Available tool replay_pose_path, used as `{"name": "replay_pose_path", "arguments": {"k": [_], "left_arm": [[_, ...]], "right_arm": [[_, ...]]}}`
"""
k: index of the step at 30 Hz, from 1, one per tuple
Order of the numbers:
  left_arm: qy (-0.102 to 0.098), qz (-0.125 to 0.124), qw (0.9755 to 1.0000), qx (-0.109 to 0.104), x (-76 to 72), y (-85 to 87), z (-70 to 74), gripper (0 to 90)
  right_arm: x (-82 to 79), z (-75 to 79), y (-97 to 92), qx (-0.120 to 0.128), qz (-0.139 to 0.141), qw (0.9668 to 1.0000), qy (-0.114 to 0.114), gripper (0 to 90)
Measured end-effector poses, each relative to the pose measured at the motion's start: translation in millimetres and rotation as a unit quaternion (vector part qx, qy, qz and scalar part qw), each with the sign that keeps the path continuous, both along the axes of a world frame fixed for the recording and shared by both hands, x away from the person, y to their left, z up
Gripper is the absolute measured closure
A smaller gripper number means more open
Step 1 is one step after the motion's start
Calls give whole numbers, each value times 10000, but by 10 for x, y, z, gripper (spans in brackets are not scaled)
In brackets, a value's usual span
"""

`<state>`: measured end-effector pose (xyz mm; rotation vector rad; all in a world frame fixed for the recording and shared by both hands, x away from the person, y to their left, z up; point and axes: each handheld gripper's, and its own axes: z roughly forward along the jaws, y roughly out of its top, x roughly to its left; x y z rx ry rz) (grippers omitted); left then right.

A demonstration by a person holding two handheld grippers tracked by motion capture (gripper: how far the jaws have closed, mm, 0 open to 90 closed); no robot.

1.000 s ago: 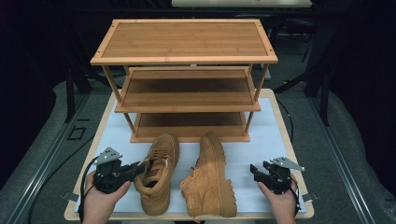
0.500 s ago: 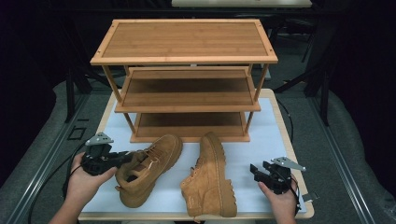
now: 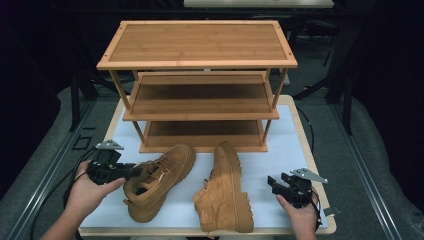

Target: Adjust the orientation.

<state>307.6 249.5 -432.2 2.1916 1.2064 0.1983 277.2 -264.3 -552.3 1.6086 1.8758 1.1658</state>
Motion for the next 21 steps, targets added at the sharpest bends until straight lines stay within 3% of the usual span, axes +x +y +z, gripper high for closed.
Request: {"name": "replay_pose_path", "arguments": {"k": [1, 6, 7, 9, 10, 12, 15, 16, 17, 19, 20, 21], "left_arm": [[130, -53, 9998, 164, 13, -9, 6, 672], [538, -105, 9982, 259, 49, -13, -6, 613], [640, -212, 9970, 382, 67, -29, -1, 610], [680, -260, 9962, 483, 71, -47, 1, 610], [820, -355, 9936, 689, 77, -90, -6, 611], [919, -408, 9913, 847, 86, -129, -17, 617], [986, -401, 9897, 959, 96, -160, -16, 629], [1063, -449, 9872, 1099, 114, -180, 1, 632], [1063, -449, 9872, 1099, 114, -180, 1, 633], [1265, -416, 9830, 1263, 144, -229, 31, 633], [1265, -416, 9830, 1263, 144, -229, 31, 634], [1326, -393, 9815, 1326, 153, -246, 40, 634]], "right_arm": [[1, -1, 1, -10, -7, 10000, -5, 407], [-1, -2, 6, -13, -4, 10000, 6, 407], [0, -2, 8, -11, -15, 10000, 5, 407], [4, -10, 9, 17, -3, 10000, -29, 407], [9, -19, 15, 41, -11, 10000, -58, 407], [9, -20, 19, 37, -12, 10000, -64, 407], [2, -7, 18, -9, 16, 10000, 16, 407], [1, -6, 17, -15, 3, 10000, 6, 407], [1, -6, 17, -15, 3, 10000, 6, 407], [1, -8, 10, 5, 11, 10000, -26, 407], [1, -8, 10, 5, 11, 10000, -26, 407], [3, -11, 8, 14, 1, 10000, -32, 407]]}}
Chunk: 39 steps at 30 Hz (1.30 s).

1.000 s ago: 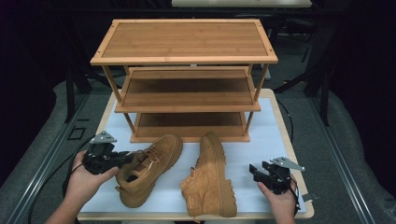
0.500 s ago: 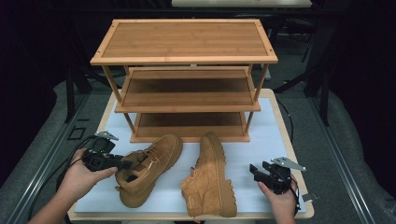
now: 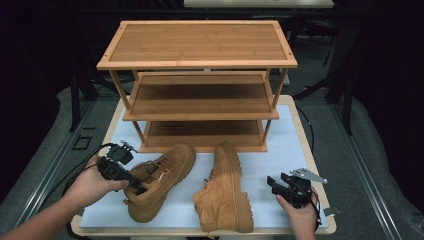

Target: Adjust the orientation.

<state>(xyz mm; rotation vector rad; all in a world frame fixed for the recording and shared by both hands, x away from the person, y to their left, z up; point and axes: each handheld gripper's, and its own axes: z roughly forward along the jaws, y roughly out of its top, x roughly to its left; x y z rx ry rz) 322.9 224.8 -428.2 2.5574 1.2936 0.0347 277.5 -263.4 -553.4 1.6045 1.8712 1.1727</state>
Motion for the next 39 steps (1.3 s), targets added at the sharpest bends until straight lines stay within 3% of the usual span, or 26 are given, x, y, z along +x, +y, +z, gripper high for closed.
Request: {"name": "replay_pose_path", "arguments": {"k": [2, 5, 6, 7, 9, 10, 14, 19, 23, 28, 39], "left_arm": [[188, -17, 9996, 230, 43, -47, 24, 636], [313, -7, 9988, 366, 73, -74, 40, 647], [428, -27, 9976, 545, 104, -103, 60, 651], [428, -27, 9976, 545, 104, -103, 60, 655], [609, 9, 9953, 751, 145, -147, 76, 660], [655, 36, 9946, 800, 160, -159, 78, 665], [742, 178, 9931, 893, 195, -189, 90, 671], [816, 381, 9918, 910, 211, -194, 96, 712], [841, 431, 9923, 806, 220, -172, 91, 718], [888, 474, 9928, 651, 251, -143, 61, 711], [899, 439, 9928, 658, 297, -173, 7, 774]], "right_arm": [[-1, -1, -6, -17, 16, 10000, 44, 408], [5, -10, 3, 17, 13, 10000, -34, 407], [4, -10, 7, 19, 19, 10000, -33, 407], [4, -10, 7, 19, 19, 10000, -33, 407], [1, -5, 8, -10, 21, 10000, 42, 407], [6, -15, 14, 12, -14, 10000, -32, 407], [1, -8, 4, 17, 19, 10000, 39, 406], [6, -16, 3, 59, 13, 10000, -21, 405], [9, -21, 7, 57, 19, 10000, -9, 405], [12, -23, 9, 86, 24, 10000, 4, 405], [16, -31, -3, 123, 22, 9999, 30, 406]]}}
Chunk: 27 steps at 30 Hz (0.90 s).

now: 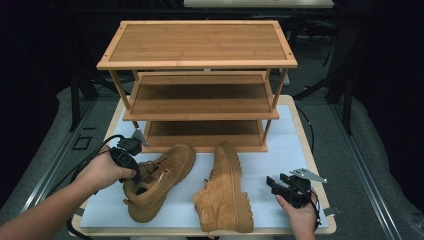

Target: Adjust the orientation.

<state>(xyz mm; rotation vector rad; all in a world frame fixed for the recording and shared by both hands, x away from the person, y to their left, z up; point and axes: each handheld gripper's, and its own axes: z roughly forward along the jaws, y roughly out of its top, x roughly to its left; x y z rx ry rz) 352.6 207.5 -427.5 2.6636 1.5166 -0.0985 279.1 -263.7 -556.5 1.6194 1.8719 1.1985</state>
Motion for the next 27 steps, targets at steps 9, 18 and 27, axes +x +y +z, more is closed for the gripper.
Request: {"name": "replay_pose_path", "arguments": {"k": [9, 18, 27], "left_arm": [[228, 234, 9982, -504, 16, 88, -9, 794], [457, 735, 9825, -1652, -18, 321, -92, 804], [639, 1266, 9370, -3192, -125, 558, -220, 809]], "right_arm": [[-5, 10, -17, -13, 6, 10000, 45, 405], [-5, 9, -16, 4, -18, 10000, 58, 406], [3, -4, -9, 67, -33, 10000, 13, 406]]}}
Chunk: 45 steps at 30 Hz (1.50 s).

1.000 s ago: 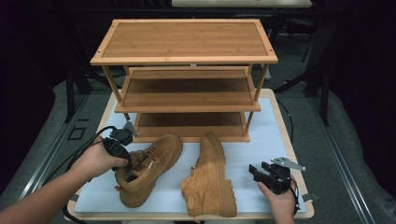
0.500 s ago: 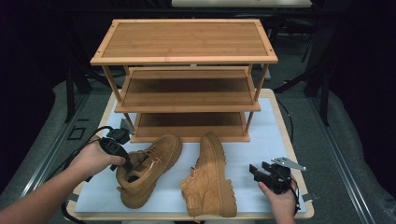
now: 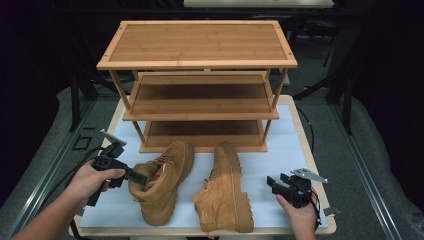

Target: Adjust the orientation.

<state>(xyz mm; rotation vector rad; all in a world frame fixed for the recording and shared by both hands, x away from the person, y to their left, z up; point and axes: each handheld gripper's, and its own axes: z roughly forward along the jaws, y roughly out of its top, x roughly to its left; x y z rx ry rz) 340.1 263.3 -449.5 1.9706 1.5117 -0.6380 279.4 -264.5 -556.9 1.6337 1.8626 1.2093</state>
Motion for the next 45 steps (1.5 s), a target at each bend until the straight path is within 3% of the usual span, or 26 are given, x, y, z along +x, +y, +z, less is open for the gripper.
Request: {"name": "replay_pose_path", "arguments": {"k": [2, 5, 12, 19, 25, 31, 45], "left_arm": [[-5, 48, 9999, -108, -22, 2, 41, 810], [-173, 11, 9998, -61, -65, -3, 131, 811], [-275, 56, 9995, -135, -155, 50, 327, 810], [-557, -7, 9982, 205, -253, 54, 625, 809], [-681, 52, 9975, 167, -314, 96, 790, 810], [-889, 30, 9958, 199, -421, 130, 1052, 810], [-1080, 30, 9938, 245, -634, 228, 1505, 812]], "right_arm": [[0, 3, 1, -35, 12, 10000, 63, 406], [3, 0, 1, -43, 15, 10000, 47, 406], [-5, 8, -11, -7, -25, 10000, 53, 406], [-1, 4, -8, 43, -32, 10000, -3, 406], [-4, 7, -21, 26, -51, 10000, 41, 406], [-3, 4, -23, 46, -54, 10000, 35, 406], [-3, 4, -28, 29, -78, 9999, 87, 405]]}}
